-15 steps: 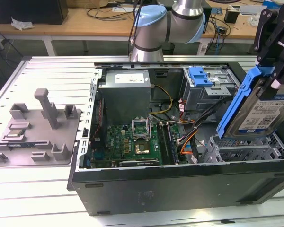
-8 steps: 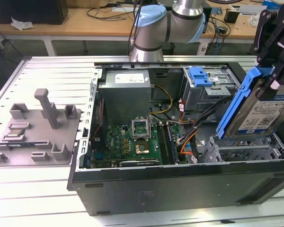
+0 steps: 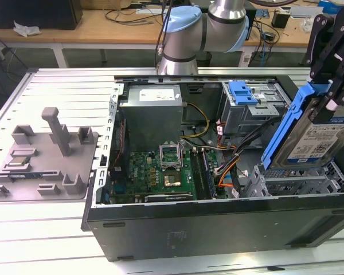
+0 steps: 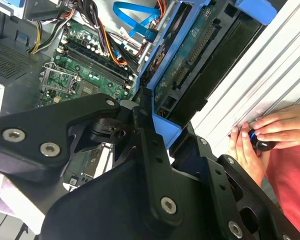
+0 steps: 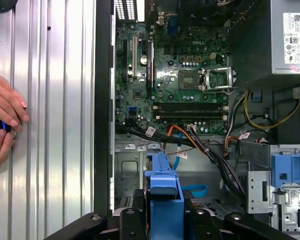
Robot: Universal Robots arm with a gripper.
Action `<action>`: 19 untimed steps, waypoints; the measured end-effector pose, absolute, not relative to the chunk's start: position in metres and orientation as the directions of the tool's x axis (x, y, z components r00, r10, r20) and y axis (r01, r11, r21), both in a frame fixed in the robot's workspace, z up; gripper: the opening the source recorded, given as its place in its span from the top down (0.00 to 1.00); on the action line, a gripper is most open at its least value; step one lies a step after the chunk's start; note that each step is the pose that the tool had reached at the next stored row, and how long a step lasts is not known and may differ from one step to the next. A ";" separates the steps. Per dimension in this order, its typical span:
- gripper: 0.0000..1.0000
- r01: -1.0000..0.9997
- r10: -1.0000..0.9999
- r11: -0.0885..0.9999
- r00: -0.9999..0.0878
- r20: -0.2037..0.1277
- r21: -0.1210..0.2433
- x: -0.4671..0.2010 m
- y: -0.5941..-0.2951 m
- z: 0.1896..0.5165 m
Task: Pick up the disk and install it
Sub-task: 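Insert the disk into the insertion slot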
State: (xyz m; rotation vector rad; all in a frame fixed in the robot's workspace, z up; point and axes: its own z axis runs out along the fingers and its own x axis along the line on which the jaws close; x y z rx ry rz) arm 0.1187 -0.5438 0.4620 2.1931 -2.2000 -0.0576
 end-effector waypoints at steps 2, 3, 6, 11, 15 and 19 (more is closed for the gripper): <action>0.63 -0.999 -1.000 0.003 -0.003 -0.002 0.051 0.119 -0.544 0.461; 0.63 -0.999 -1.000 0.003 -0.003 -0.002 0.051 0.119 -0.544 0.461; 0.63 -0.999 -1.000 0.003 -0.003 -0.002 0.051 0.119 -0.544 0.461; 0.63 -0.999 -1.000 0.003 -0.003 -0.002 0.051 0.119 -0.545 0.459; 0.63 -0.999 -1.000 0.003 -0.003 -0.002 0.051 0.119 -0.545 0.458; 0.63 -0.999 -1.000 0.003 -0.003 -0.002 0.051 0.119 -0.545 0.457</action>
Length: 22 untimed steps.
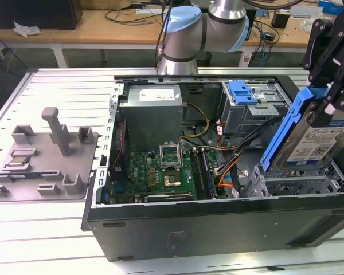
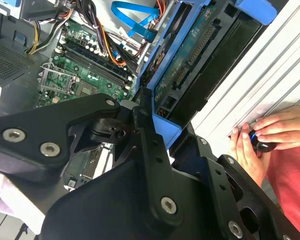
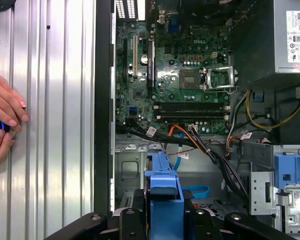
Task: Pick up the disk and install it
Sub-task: 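Insert the disk into the insertion slot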
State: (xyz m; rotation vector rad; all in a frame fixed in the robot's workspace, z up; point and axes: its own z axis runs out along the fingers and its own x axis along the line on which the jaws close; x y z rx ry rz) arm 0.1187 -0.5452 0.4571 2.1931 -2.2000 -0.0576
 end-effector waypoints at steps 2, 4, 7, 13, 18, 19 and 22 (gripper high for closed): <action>0.63 -0.999 -1.000 0.003 -0.003 -0.002 0.051 0.119 -0.545 0.457; 0.63 -0.999 -1.000 0.003 -0.003 -0.002 0.051 0.119 -0.545 0.456; 0.63 -0.999 -1.000 0.003 -0.003 -0.002 0.051 0.119 -0.545 0.456; 0.63 -0.999 -1.000 0.003 -0.003 -0.002 0.051 0.119 -0.546 0.454; 0.63 -0.999 -1.000 0.003 -0.003 -0.002 0.051 0.119 -0.546 0.453; 0.63 -0.999 -1.000 0.003 -0.003 -0.002 0.051 0.119 -0.546 0.453; 0.63 -0.999 -1.000 0.003 -0.003 -0.002 0.051 0.119 -0.546 0.452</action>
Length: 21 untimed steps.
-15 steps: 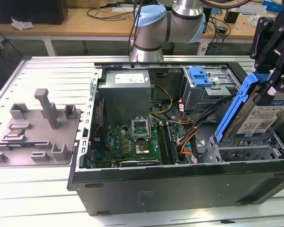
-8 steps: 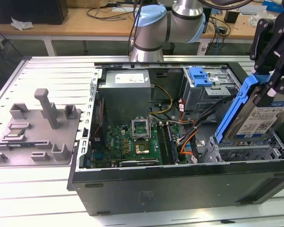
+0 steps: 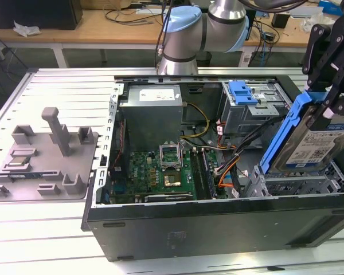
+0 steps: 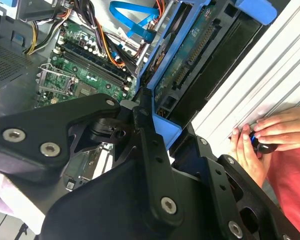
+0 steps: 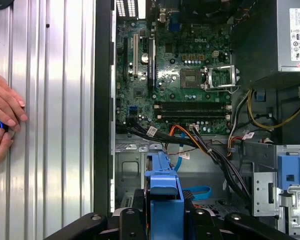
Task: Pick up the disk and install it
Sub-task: 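Insert the disk into the insertion slot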
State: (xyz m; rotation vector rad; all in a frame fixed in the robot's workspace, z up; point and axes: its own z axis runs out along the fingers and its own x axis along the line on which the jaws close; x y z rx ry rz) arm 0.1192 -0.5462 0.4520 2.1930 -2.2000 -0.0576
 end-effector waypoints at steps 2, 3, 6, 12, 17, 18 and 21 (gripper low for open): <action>0.63 -0.999 -1.000 0.003 -0.003 -0.002 0.051 0.119 -0.546 0.452; 0.63 -0.999 -1.000 0.003 -0.003 -0.002 0.051 0.119 -0.546 0.451; 0.63 -0.999 -1.000 0.003 -0.003 -0.002 0.051 0.119 -0.546 0.450; 0.63 -0.999 -1.000 0.003 -0.003 -0.002 0.051 0.120 -0.546 0.448; 0.63 -0.999 -1.000 0.003 -0.003 -0.002 0.051 0.120 -0.546 0.445; 0.63 -0.999 -1.000 0.003 -0.003 -0.002 0.051 0.120 -0.546 0.445; 0.63 -0.999 -1.000 0.003 -0.003 -0.002 0.051 0.120 -0.546 0.444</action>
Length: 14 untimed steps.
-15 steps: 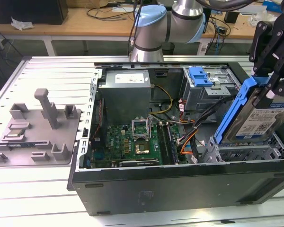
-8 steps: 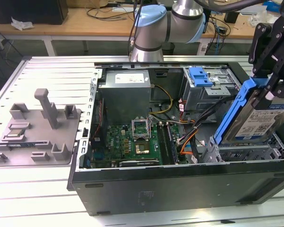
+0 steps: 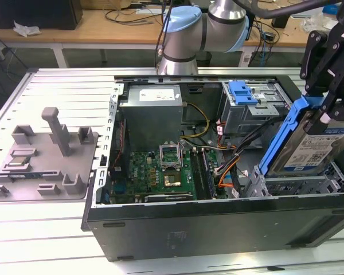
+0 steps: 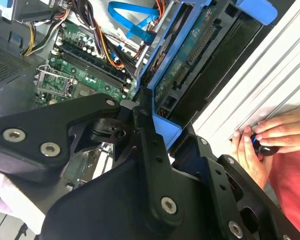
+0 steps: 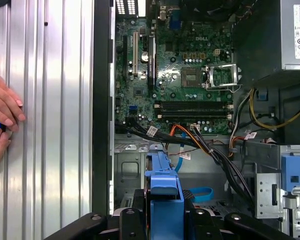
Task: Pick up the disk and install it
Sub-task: 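Insert the disk into the insertion slot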
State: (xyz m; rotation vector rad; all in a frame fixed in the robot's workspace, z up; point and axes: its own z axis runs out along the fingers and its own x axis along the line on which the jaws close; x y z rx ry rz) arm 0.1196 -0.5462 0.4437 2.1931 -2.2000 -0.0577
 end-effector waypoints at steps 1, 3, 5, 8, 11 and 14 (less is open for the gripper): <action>0.63 -0.999 -1.000 0.003 -0.003 -0.002 0.051 0.120 -0.546 0.443; 0.63 -0.999 -1.000 0.003 -0.003 -0.002 0.051 0.120 -0.546 0.442; 0.63 -0.999 -1.000 0.003 -0.003 -0.002 0.051 0.120 -0.546 0.441; 0.63 -0.999 -1.000 0.003 -0.003 -0.002 0.051 0.120 -0.546 0.439; 0.63 -0.999 -1.000 0.003 -0.003 -0.002 0.051 0.120 -0.546 0.438; 0.63 -0.999 -1.000 0.003 -0.003 -0.002 0.051 0.120 -0.546 0.436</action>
